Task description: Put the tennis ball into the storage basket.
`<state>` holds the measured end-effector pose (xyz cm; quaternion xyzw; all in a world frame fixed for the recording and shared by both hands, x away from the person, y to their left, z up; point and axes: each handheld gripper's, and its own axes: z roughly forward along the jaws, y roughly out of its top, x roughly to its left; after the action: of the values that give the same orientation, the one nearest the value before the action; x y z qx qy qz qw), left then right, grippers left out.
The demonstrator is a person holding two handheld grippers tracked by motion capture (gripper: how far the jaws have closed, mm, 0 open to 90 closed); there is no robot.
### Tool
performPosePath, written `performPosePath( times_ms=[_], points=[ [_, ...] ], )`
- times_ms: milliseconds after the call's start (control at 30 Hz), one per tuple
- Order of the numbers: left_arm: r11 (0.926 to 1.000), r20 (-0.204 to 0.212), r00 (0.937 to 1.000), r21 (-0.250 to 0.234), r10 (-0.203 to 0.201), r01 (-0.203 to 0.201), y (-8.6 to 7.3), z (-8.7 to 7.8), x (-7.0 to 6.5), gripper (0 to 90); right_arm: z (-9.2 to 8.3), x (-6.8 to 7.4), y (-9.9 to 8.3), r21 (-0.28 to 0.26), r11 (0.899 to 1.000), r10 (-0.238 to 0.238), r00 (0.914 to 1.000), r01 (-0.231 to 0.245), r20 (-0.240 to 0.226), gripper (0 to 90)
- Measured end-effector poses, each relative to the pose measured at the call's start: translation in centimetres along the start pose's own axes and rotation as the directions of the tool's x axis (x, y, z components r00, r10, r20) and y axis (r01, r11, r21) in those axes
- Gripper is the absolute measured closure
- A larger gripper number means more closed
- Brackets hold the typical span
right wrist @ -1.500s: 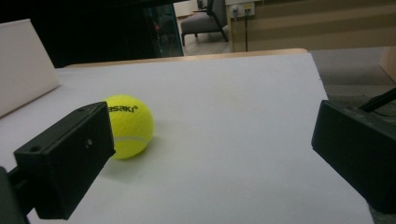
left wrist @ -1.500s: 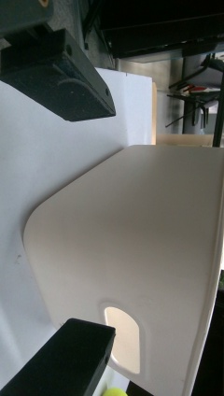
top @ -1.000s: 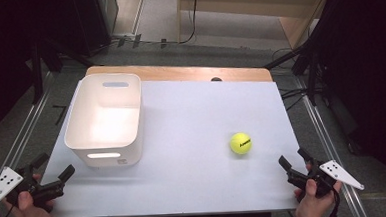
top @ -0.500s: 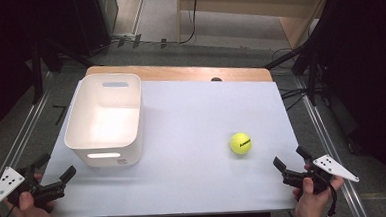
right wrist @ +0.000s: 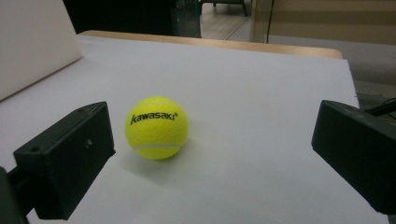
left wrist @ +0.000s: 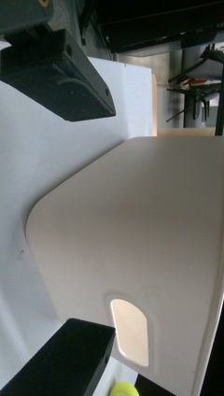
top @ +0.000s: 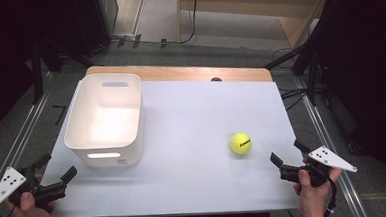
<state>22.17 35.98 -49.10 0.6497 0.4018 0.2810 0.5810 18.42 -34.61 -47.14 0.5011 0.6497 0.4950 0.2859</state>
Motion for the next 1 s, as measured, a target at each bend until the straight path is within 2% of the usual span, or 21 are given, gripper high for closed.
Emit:
performPosePath(
  times_ms=[100,133,200,300,433,500,667,767,900,1000],
  points=[
    [1.0,0.001,1.0,0.0,0.0,0.0,0.0,0.0,0.0,0.0,0.2,0.1,0.5,0.014,1.0,-0.017,0.9998,0.017,-0.004,0.0],
    [1.0,0.001,1.0,0.0,0.0,0.0,0.0,0.0,0.0,0.0,0.4,0.1,0.9,0.023,1.0,-0.018,0.9996,0.018,-0.023,0.0],
    [1.0,0.002,1.0,0.0,-0.001,0.001,0.0,0.0,-0.1,0.0,0.6,0.0,1.2,0.03,0.999,-0.024,0.9993,0.025,-0.028,0.0],
    [1.0,0.002,1.0,-0.002,-0.003,0.003,0.0,0.1,-0.1,0.0,1.1,0.0,1.9,0.068,0.996,-0.052,0.9978,0.055,-0.042,0.0],
    [1.0,0.001,1.0,-0.001,-0.003,0.003,0.0,0.0,0.0,0.0,1.6,0.0,2.4,0.098,0.993,-0.059,0.9968,0.064,-0.054,0.0],
    [1.0,0.001,1.0,-0.001,-0.003,0.003,0.0,0.0,0.0,0.0,2.1,-0.1,2.7,0.136,0.988,-0.066,0.9958,0.074,-0.063,0.0],
    [1.0,0.0,1.0,-0.001,-0.003,0.003,0.0,0.0,0.0,0.0,2.8,-0.3,3.1,0.169,0.981,-0.081,0.9936,0.093,-0.079,0.0],
    [1.0,0.0,1.0,-0.001,-0.004,0.004,0.0,0.0,0.0,0.0,3.5,-0.1,3.6,0.215,0.969,-0.101,0.9894,0.122,-0.104,0.0],
    [1.0,0.0,1.0,-0.002,-0.008,0.008,0.0,0.0,0.0,0.0,3.9,-0.2,3.8,0.235,0.964,-0.103,0.9879,0.128,-0.115,0.0],
    [1.0,0.002,1.0,-0.001,-0.005,0.005,0.0,0.0,0.0,0.0,4.4,-0.2,3.9,0.263,0.954,-0.114,0.9856,0.144,-0.125,0.0]
  ],
)
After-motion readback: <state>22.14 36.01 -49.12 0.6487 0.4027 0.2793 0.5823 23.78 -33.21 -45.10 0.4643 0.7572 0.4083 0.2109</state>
